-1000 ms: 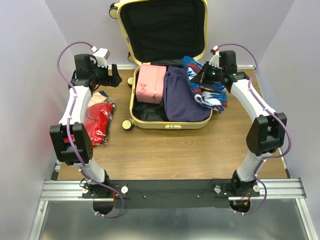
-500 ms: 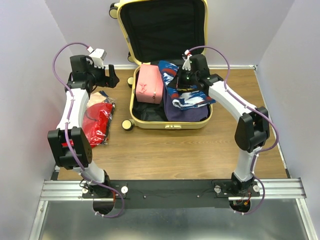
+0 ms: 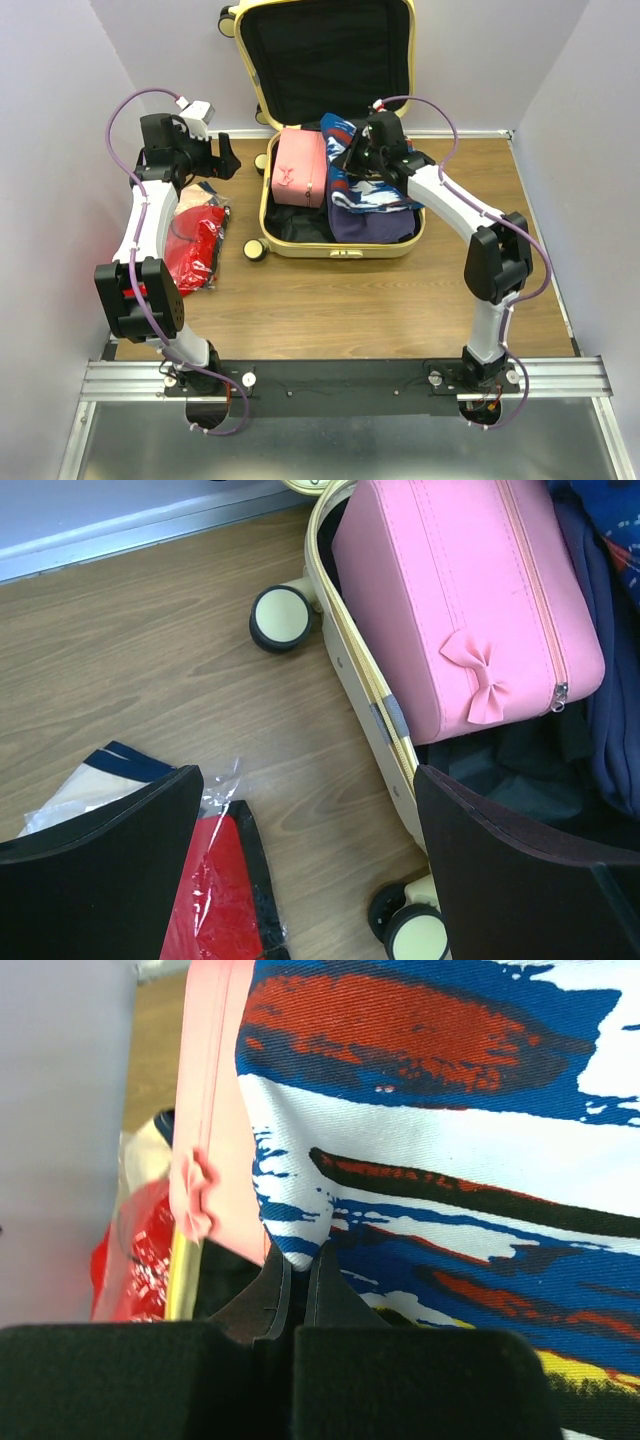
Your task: Pack the luggage
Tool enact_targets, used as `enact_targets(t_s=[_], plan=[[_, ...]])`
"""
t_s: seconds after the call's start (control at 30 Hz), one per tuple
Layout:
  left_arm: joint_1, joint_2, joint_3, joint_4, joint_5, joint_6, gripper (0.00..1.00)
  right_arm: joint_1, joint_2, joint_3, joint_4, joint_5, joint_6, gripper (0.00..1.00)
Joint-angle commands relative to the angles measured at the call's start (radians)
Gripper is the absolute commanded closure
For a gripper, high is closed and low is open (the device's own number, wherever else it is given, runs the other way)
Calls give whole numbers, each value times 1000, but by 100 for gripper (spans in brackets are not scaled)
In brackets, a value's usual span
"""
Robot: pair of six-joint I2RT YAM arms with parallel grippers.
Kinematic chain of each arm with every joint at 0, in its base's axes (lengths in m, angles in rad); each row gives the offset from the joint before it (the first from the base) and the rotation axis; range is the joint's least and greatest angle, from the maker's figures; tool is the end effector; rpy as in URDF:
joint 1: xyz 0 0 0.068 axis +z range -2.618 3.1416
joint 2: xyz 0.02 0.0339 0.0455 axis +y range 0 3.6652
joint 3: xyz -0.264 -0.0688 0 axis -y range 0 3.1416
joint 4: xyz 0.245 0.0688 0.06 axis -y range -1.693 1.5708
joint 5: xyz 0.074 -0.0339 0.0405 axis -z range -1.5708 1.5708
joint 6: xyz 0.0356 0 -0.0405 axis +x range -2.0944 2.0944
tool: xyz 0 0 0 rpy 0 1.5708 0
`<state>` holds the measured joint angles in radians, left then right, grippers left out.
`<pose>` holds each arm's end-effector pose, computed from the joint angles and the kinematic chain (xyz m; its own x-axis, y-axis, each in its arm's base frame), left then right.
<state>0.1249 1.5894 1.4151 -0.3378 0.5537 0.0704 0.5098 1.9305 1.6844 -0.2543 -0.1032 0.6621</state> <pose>0.3670 0.0272 0.3430 -0.4605 0.0025 -0.8877 0.3822 0.9031 -0.1957 0.4007 0.2282 0.3066 -0.6772 0.3220 -0.6616 -0.1876 0.7939 0.5784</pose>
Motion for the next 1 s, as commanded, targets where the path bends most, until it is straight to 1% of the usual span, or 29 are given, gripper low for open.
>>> enact_targets(t_s=[0.0,0.13,0.27,0.37,0.47,0.57,0.6,0.63,0.67,0.7,0.77,0.8,0.87,0.97], plan=[[5,1,19,16,48,-4,4,24,30,69,102,127,135,99],[1,11,27,14,69,-6,4,24,38,40,101,146,186,99],[-14,23,31,23,66,-14,4,35,39,49,102,65,263,99],[-18,34,38,25,63,-20,3,58,44,66,105,54,254,99],[-19,41,53,25,77,-18,3,64,42,55,107,-7,179,99],[-27,49,71,23,113,8,4,64,10,-23,105,-81,32,99],[-28,55,79,23,156,18,4,64,-13,-46,104,-126,-72,99],[-34,60,94,19,185,37,8,64,-27,-66,84,-144,-128,99],[-37,61,99,13,219,61,10,64,-42,-121,75,-150,-180,100],[-42,64,105,14,265,92,10,64,-62,-149,73,-168,-273,100],[-68,67,116,22,287,117,11,64,-113,-218,66,-170,-353,100],[-83,75,119,25,285,120,11,64,-126,-236,67,-136,-384,99],[-122,89,136,26,282,121,11,65,-142,-247,69,-124,-401,99],[-197,122,163,10,269,128,11,64,-99,-203,72,-40,-306,100]])
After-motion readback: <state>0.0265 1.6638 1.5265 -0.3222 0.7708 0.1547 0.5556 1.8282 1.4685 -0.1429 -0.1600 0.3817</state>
